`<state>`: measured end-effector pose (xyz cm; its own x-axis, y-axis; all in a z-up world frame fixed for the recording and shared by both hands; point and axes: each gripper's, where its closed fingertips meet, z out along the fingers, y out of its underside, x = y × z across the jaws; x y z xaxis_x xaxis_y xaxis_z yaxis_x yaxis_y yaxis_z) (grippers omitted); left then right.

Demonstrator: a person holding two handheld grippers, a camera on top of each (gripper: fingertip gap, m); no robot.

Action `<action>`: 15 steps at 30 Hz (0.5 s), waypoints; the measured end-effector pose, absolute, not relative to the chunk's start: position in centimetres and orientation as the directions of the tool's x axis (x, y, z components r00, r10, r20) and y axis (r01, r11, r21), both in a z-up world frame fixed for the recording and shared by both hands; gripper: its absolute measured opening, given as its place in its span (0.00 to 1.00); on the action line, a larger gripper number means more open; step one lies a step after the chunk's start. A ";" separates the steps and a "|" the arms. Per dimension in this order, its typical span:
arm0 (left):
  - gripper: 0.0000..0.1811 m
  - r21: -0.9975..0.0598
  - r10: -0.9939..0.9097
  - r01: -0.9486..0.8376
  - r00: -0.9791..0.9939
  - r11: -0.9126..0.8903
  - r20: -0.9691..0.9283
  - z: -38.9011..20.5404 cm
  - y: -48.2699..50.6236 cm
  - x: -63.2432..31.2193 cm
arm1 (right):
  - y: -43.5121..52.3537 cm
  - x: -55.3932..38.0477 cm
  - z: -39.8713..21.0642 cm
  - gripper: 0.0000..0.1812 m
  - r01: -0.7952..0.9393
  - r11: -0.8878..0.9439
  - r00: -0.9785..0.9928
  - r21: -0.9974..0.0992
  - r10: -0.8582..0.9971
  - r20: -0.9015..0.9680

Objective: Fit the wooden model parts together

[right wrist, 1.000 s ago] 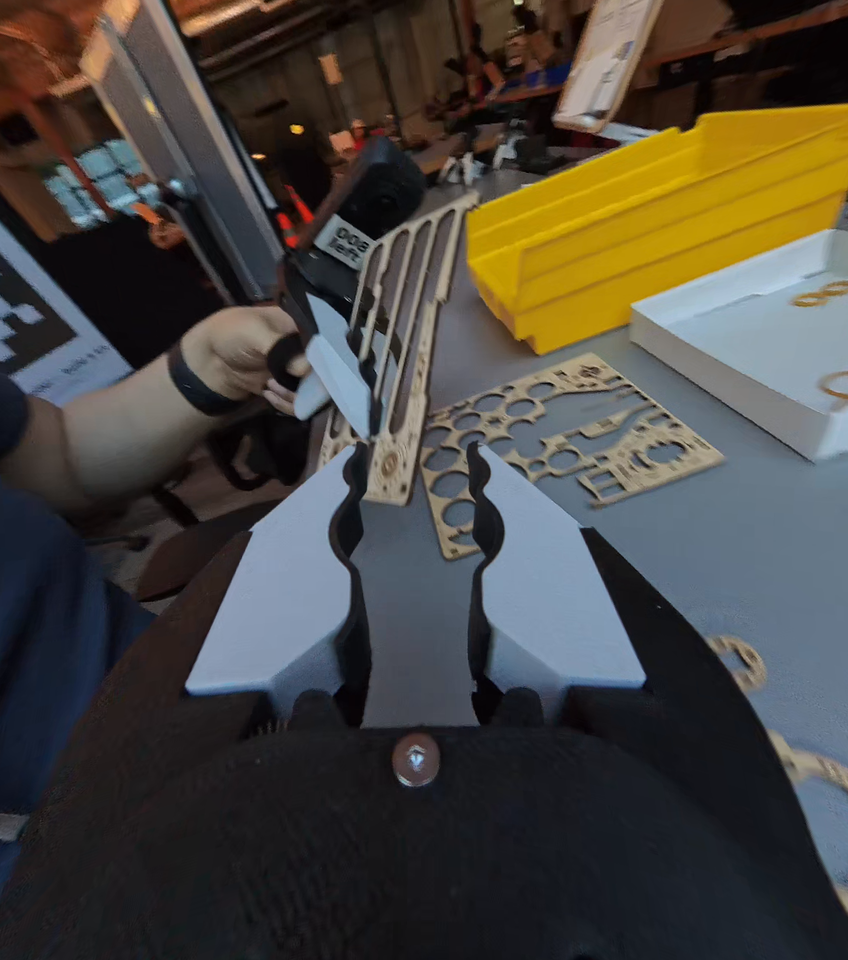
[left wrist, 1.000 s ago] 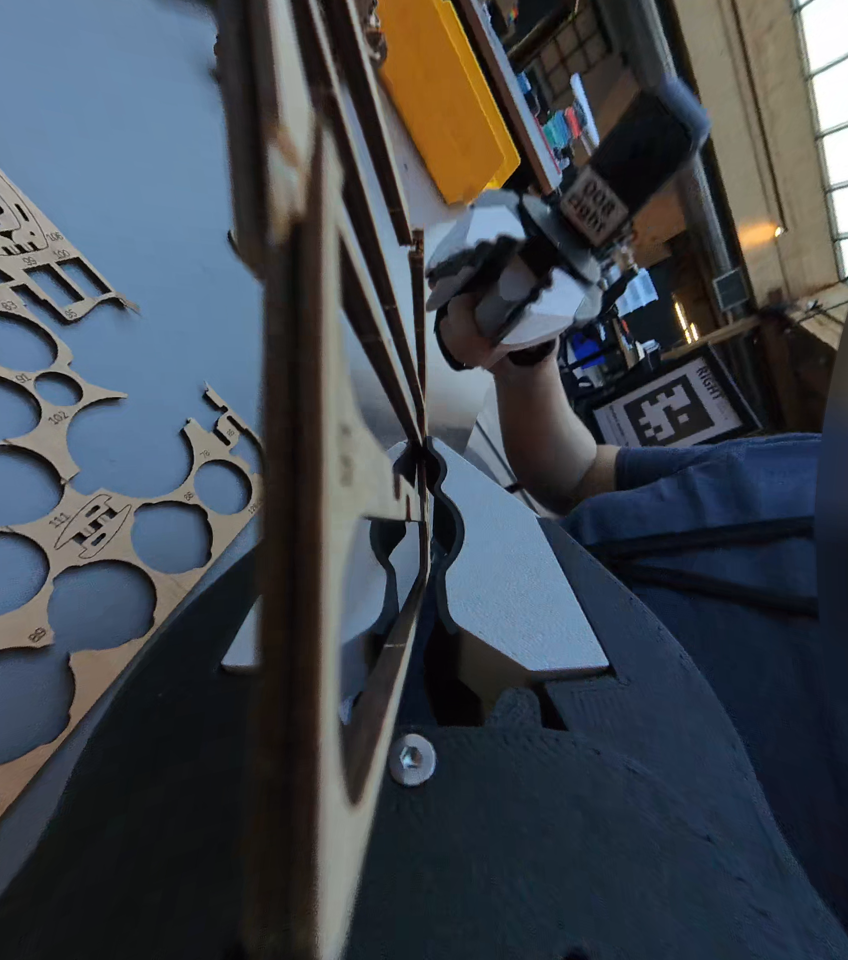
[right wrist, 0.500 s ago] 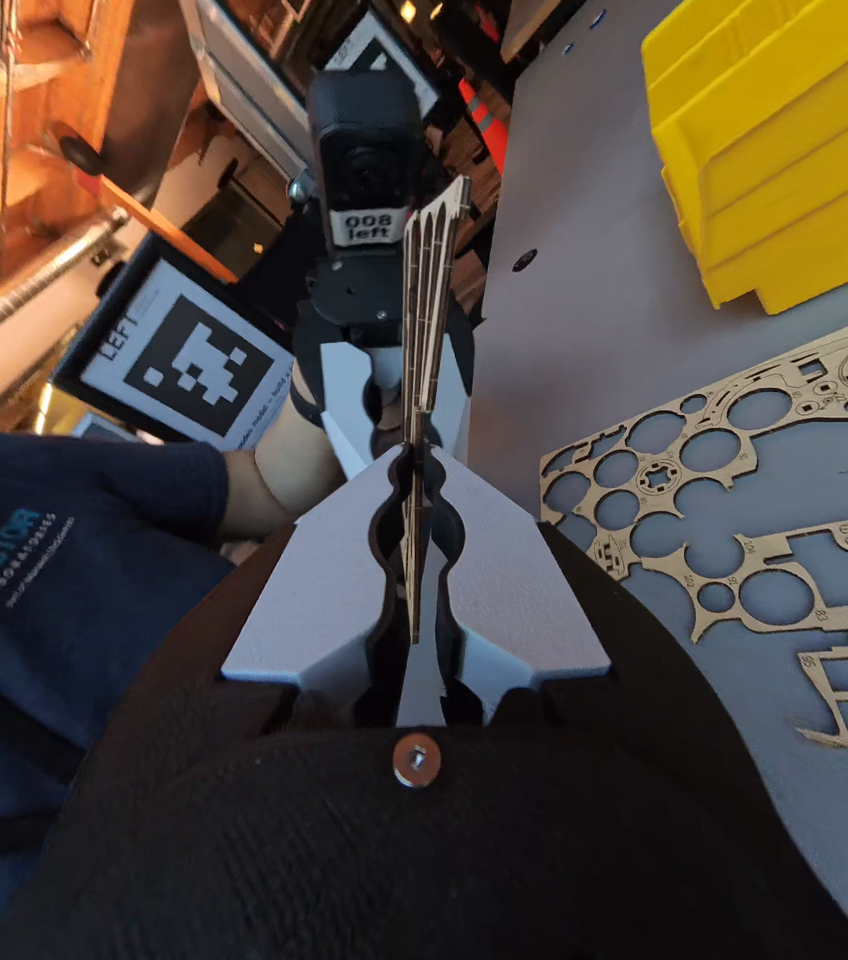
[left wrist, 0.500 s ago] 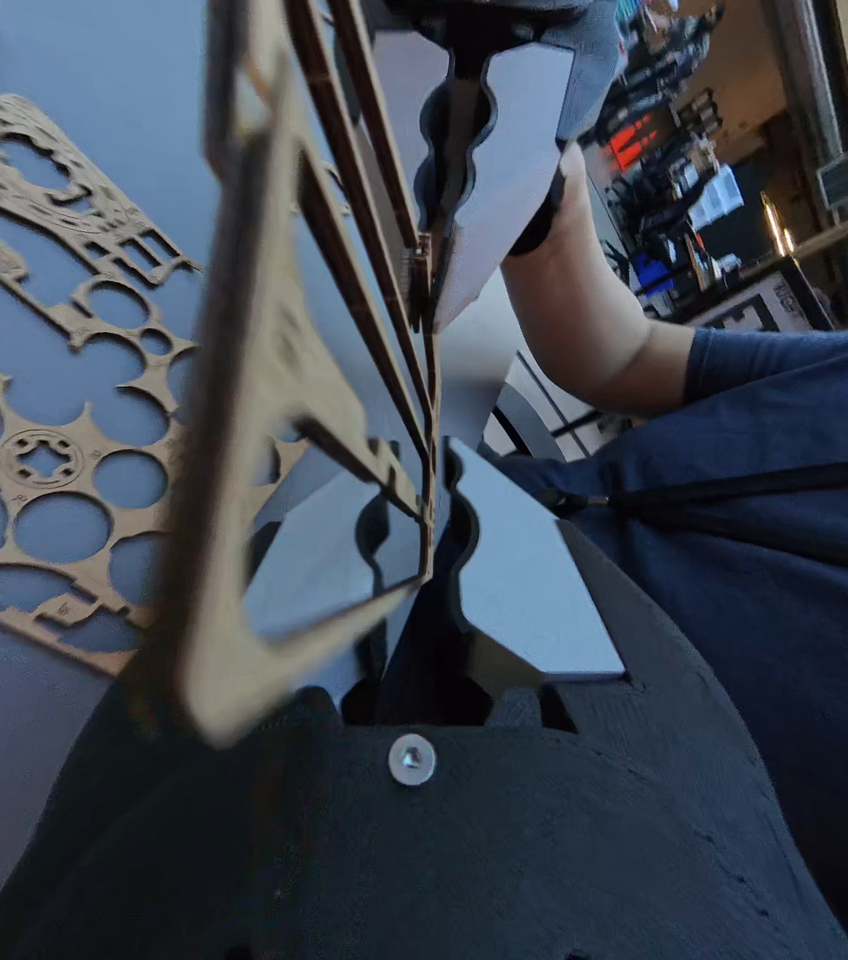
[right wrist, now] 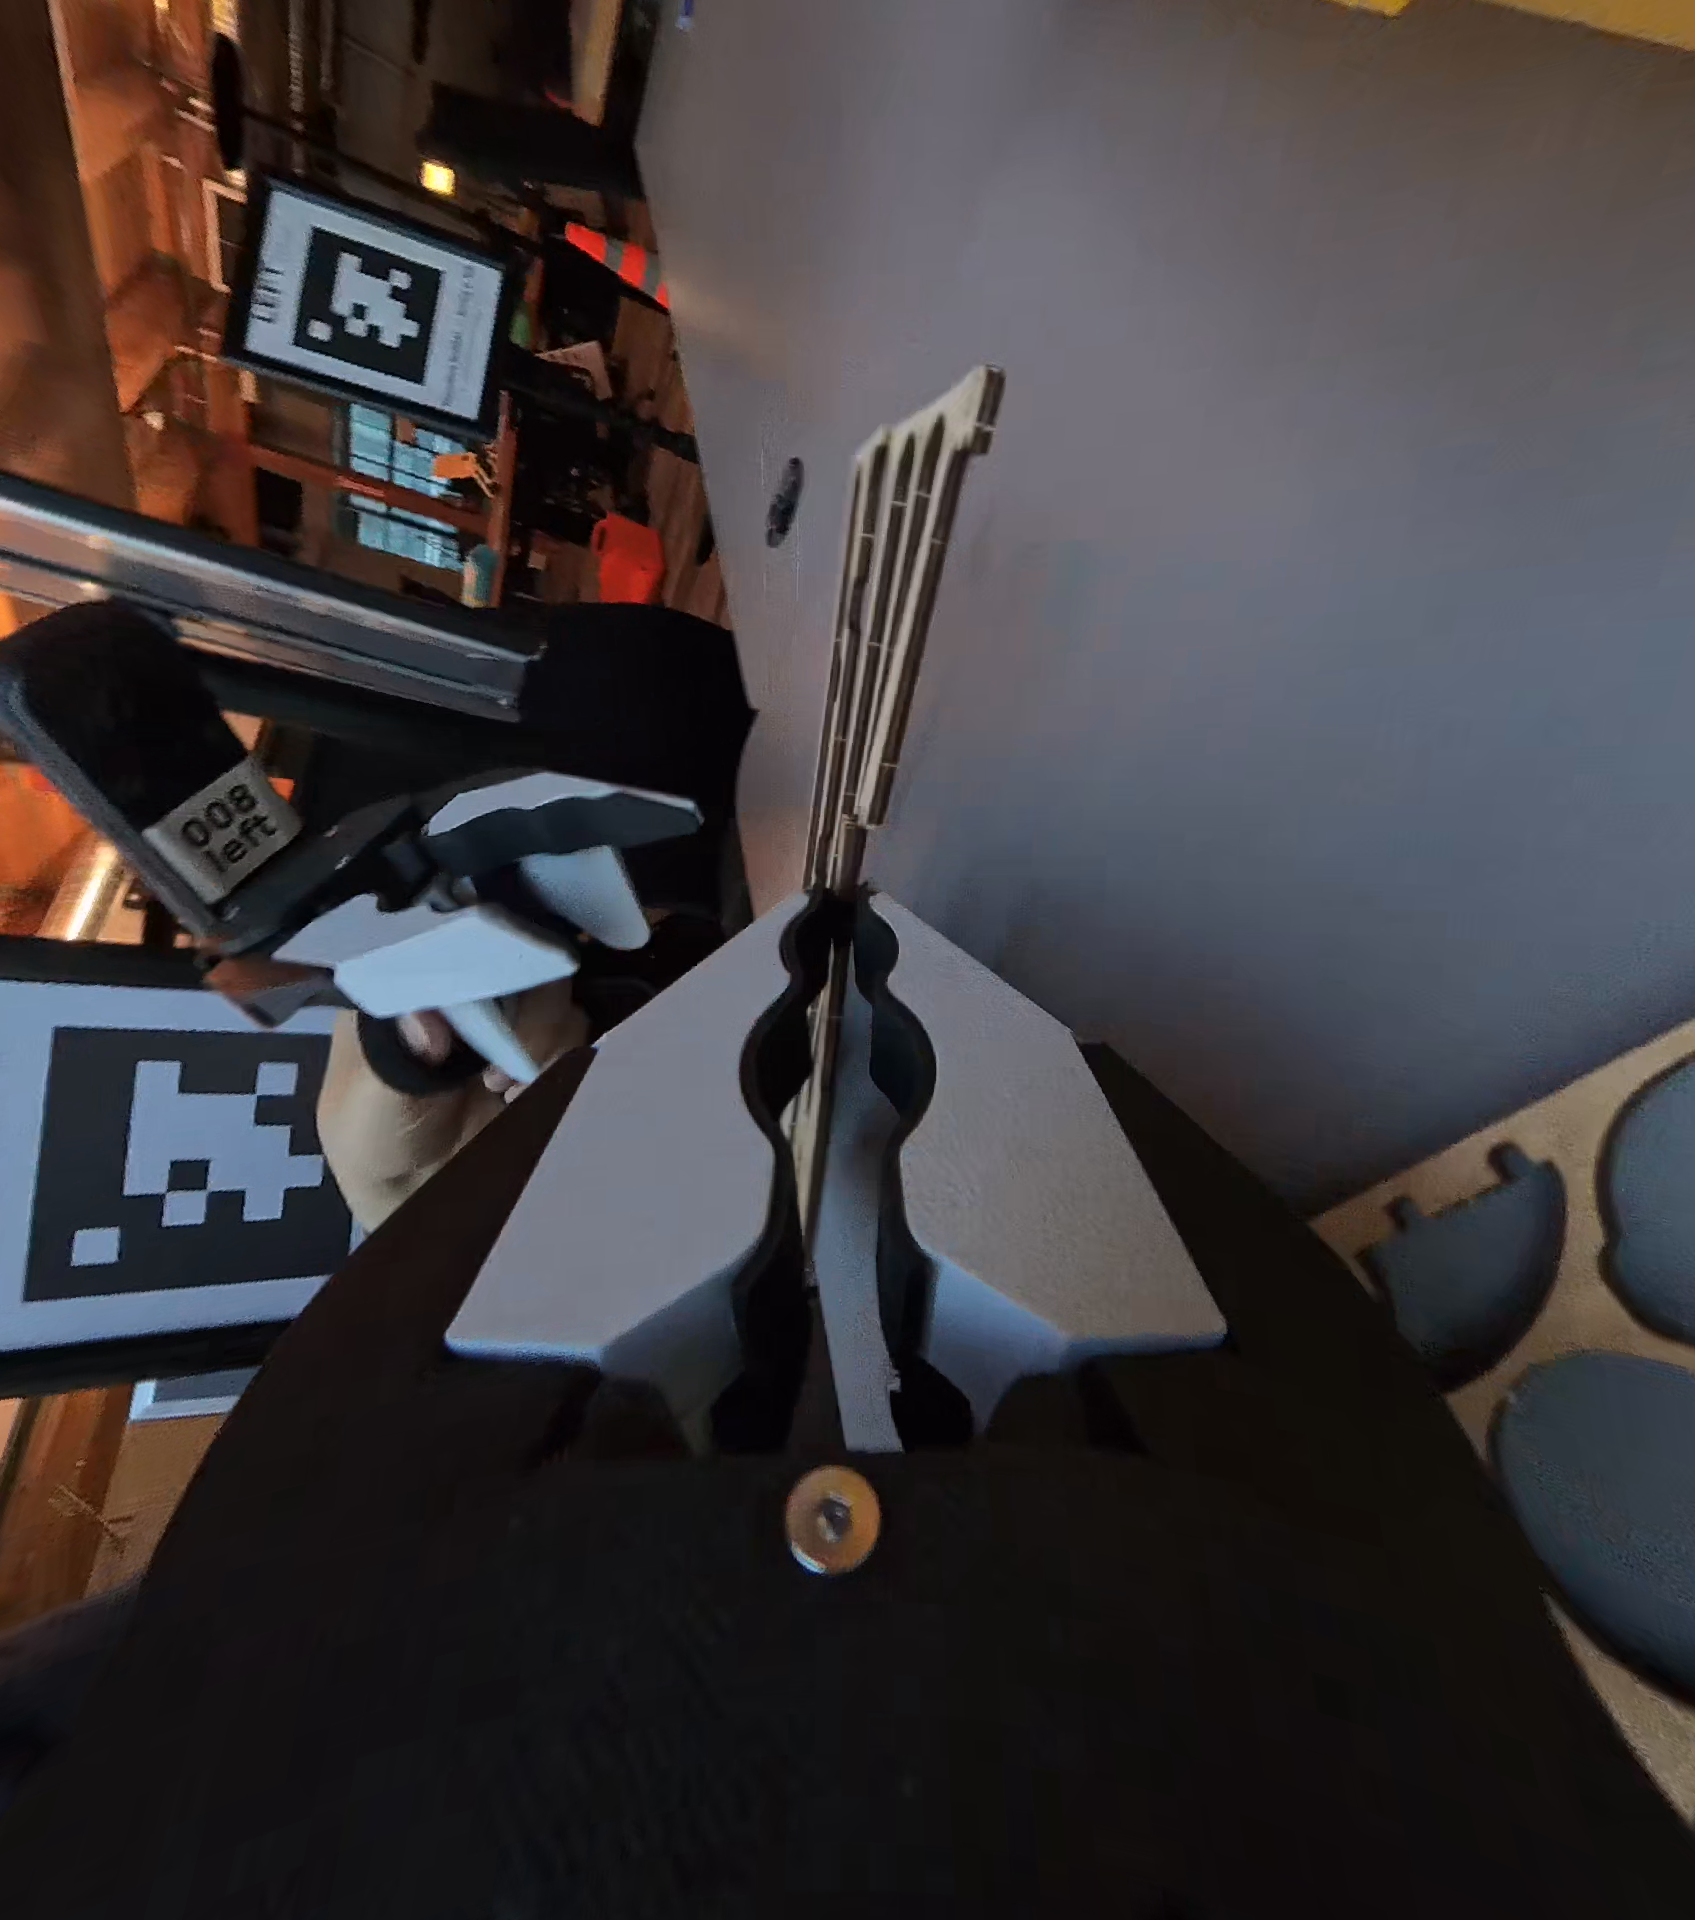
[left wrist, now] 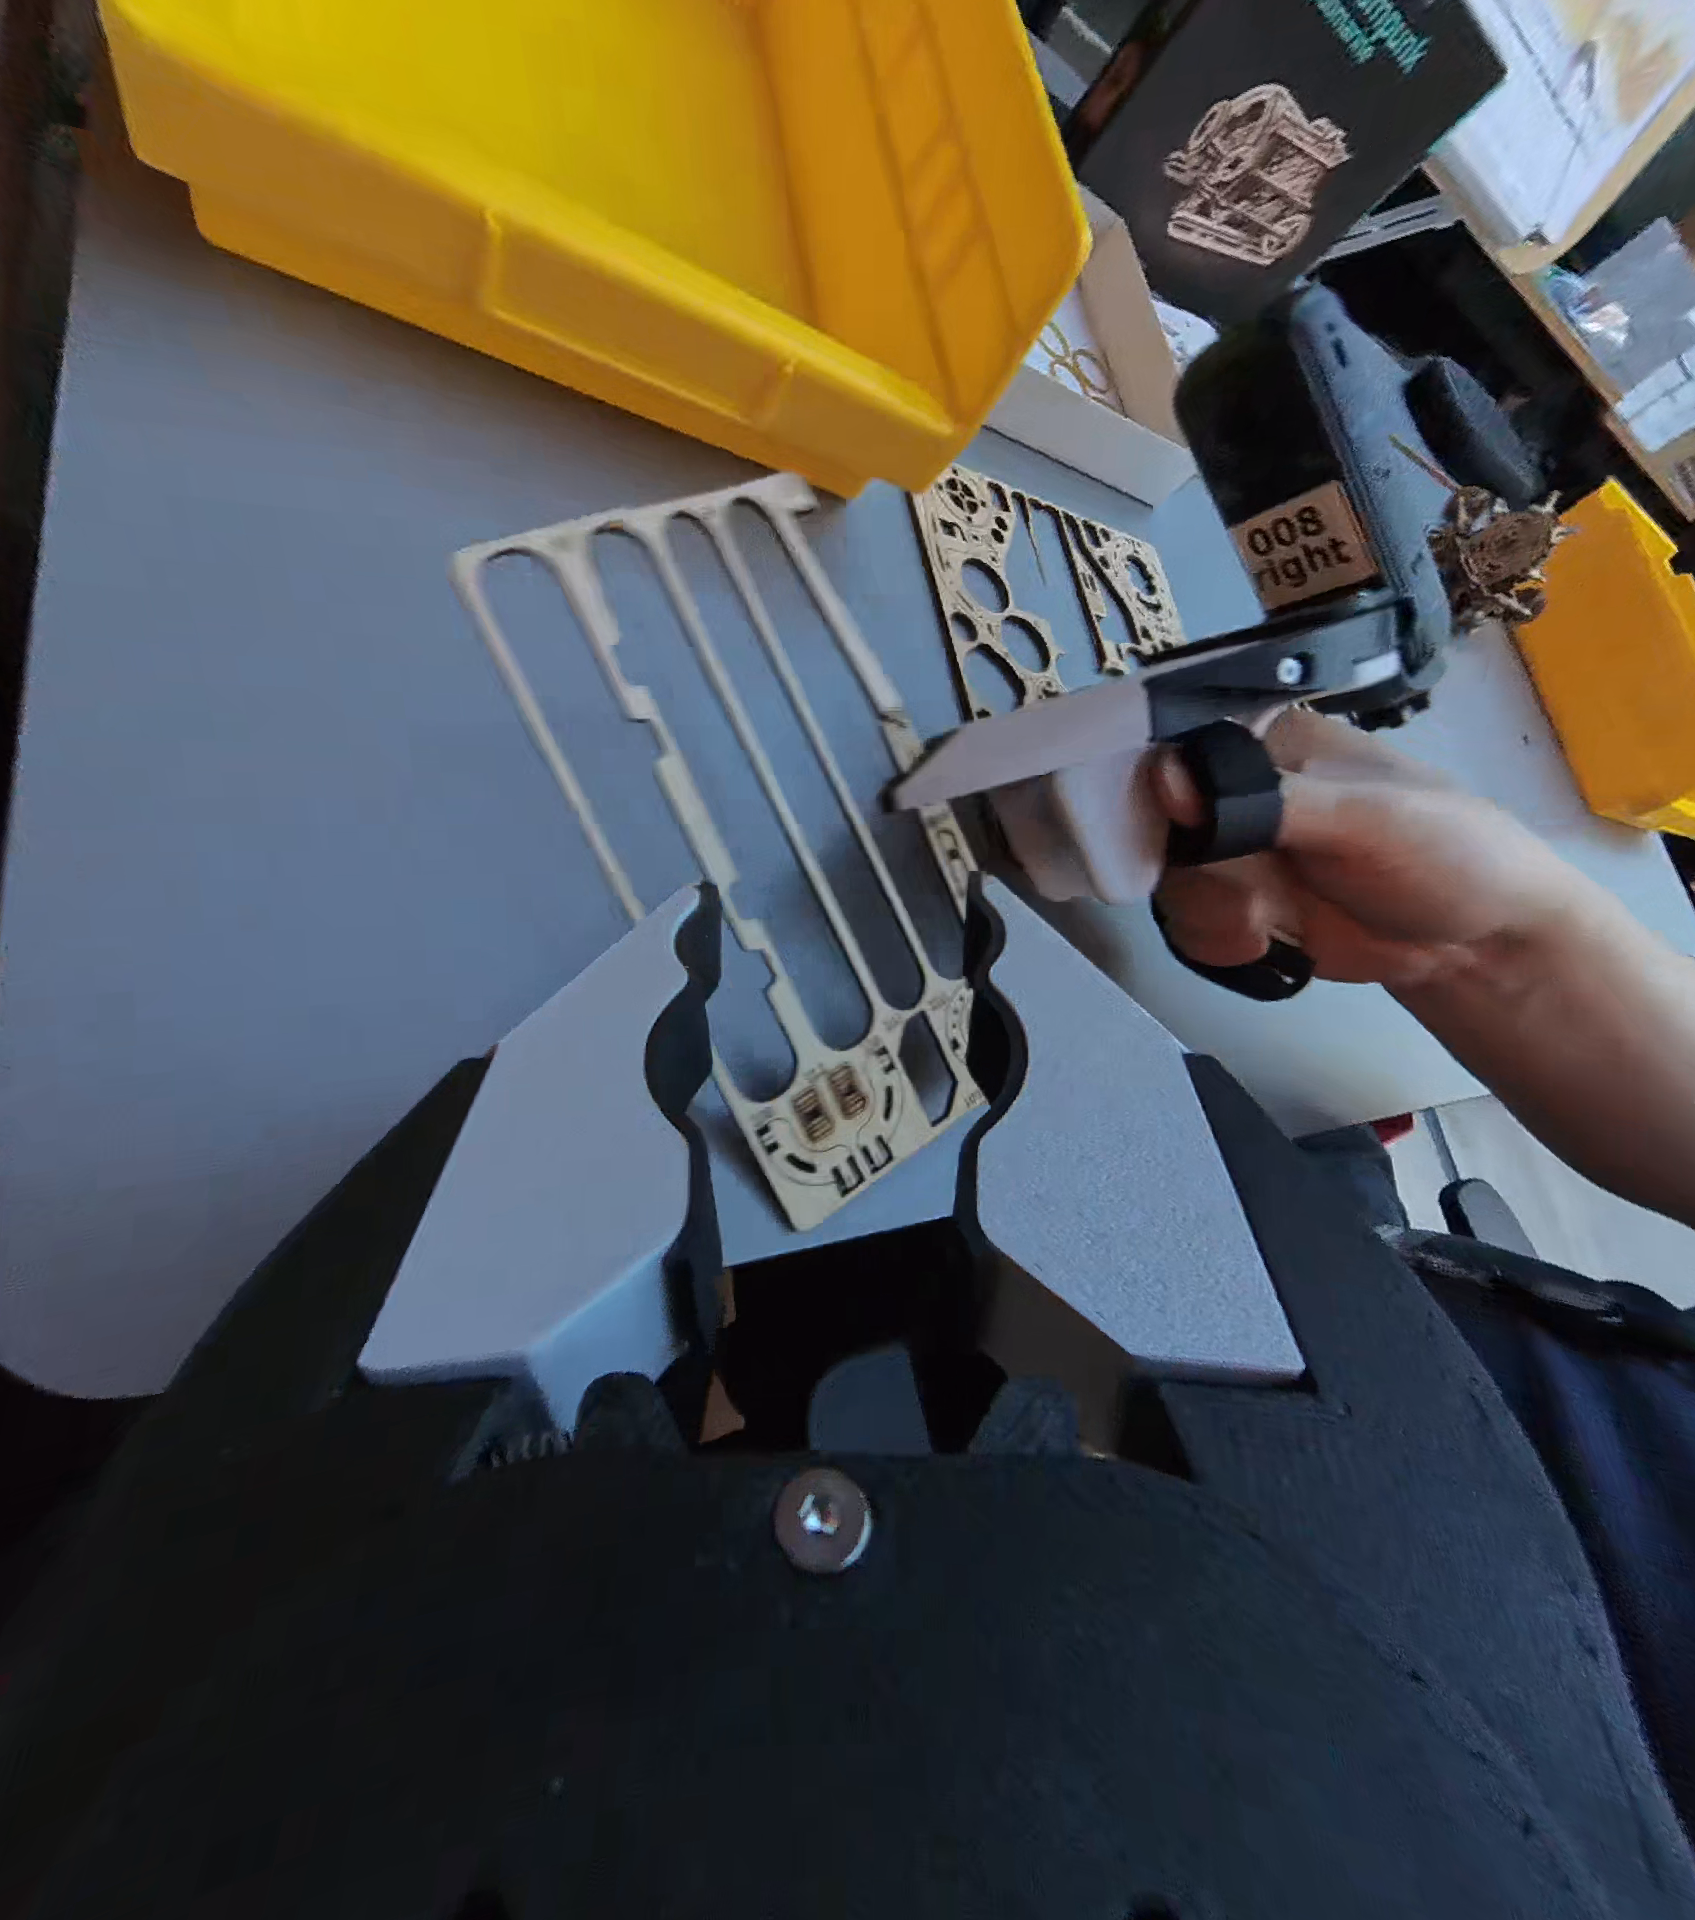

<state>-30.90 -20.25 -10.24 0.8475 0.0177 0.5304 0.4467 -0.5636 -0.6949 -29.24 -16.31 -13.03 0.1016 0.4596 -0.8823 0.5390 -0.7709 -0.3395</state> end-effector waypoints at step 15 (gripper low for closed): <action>0.18 -0.665 0.038 0.405 0.869 -0.627 0.493 -15.0 -19.0 -30.2 | -14.4 -28.1 -10.7 0.26 0.607 -0.639 0.089 -0.472 0.645 -0.759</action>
